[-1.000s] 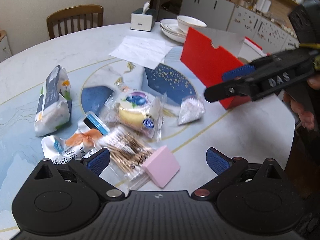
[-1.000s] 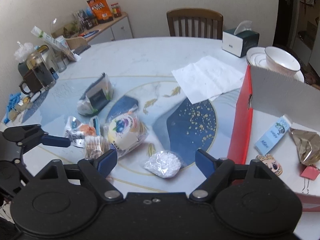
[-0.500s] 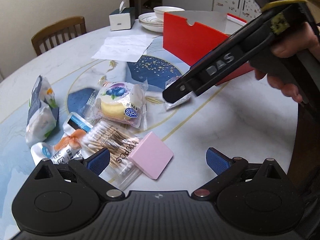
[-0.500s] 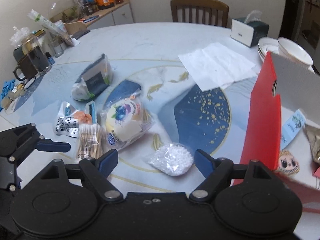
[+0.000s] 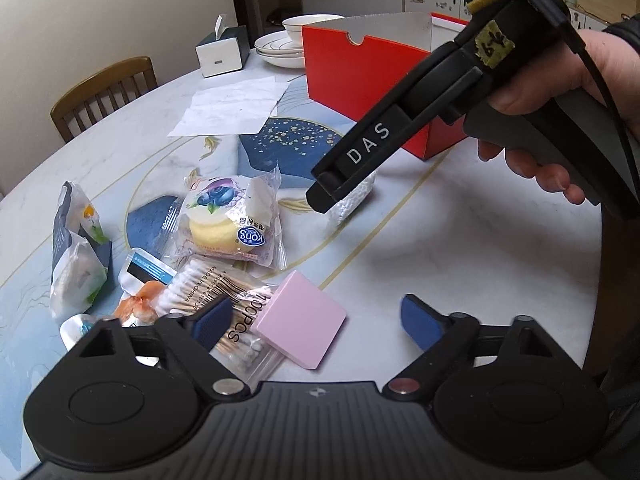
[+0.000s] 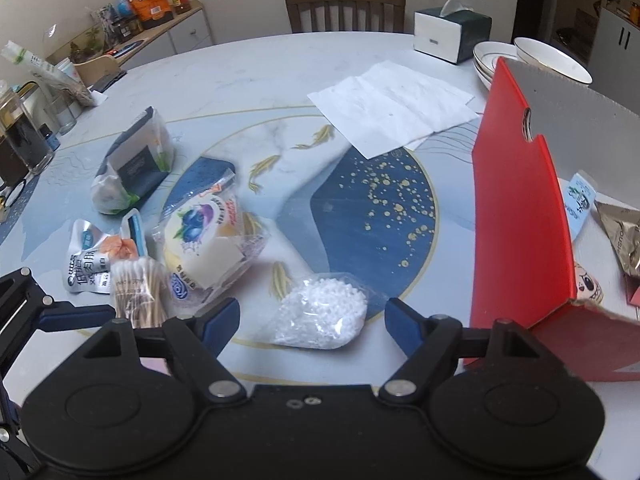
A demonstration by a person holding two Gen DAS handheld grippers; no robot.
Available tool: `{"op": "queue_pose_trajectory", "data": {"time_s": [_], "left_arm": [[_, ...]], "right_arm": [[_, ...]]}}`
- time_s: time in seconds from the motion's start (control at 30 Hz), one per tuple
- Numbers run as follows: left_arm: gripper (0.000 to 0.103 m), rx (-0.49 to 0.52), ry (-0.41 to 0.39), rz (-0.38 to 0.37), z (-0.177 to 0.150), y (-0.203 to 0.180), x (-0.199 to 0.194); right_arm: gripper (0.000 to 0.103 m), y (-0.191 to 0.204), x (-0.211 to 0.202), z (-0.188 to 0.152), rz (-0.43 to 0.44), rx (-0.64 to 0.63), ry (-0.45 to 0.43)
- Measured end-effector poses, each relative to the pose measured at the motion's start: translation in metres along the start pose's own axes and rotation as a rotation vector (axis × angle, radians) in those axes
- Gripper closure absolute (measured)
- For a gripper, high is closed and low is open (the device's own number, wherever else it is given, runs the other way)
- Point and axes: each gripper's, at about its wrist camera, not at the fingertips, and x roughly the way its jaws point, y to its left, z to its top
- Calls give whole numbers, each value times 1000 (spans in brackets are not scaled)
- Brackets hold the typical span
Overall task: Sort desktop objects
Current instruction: 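Grasp the pink sponge with the left tool while the right grasps the cotton-ball bag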
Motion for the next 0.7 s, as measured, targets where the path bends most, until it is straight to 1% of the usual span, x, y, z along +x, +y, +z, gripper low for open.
{"op": "queue_pose_trajectory", "data": {"time_s": [0.03,0.13,0.17,0.3,0.37,0.43,0.5,0.57,0.63,0.7], "left_arm": [[20,1,-1,-1,-1,0,0],[30,8,1,-1,-2,0,0],[32,11,4,0,-2,0,0],[36,22,14,7,-3,-2,2],[43,30,15,12,-3,-2,2],[47,34,17,19,-3,-2,2],[53,35,18,28,-2,-1,1],[60,32,20,40,-2,0,1],[63,24,19,40,-2,1,0],[67,20,18,40,-2,2,-1]], "right_arm": [[25,0,0,0,-4,1,2],[30,-2,3,-2,-8,6,12],[31,-2,4,-3,-10,8,16],[36,-3,7,-5,-15,7,25],[37,-3,8,-5,-18,6,25],[40,-2,9,-5,-15,2,25],[48,-2,10,-5,-5,4,28],[48,-2,10,-4,-3,1,30],[50,-2,9,-4,-4,-1,30],[54,-3,9,-4,-3,2,31]]}}
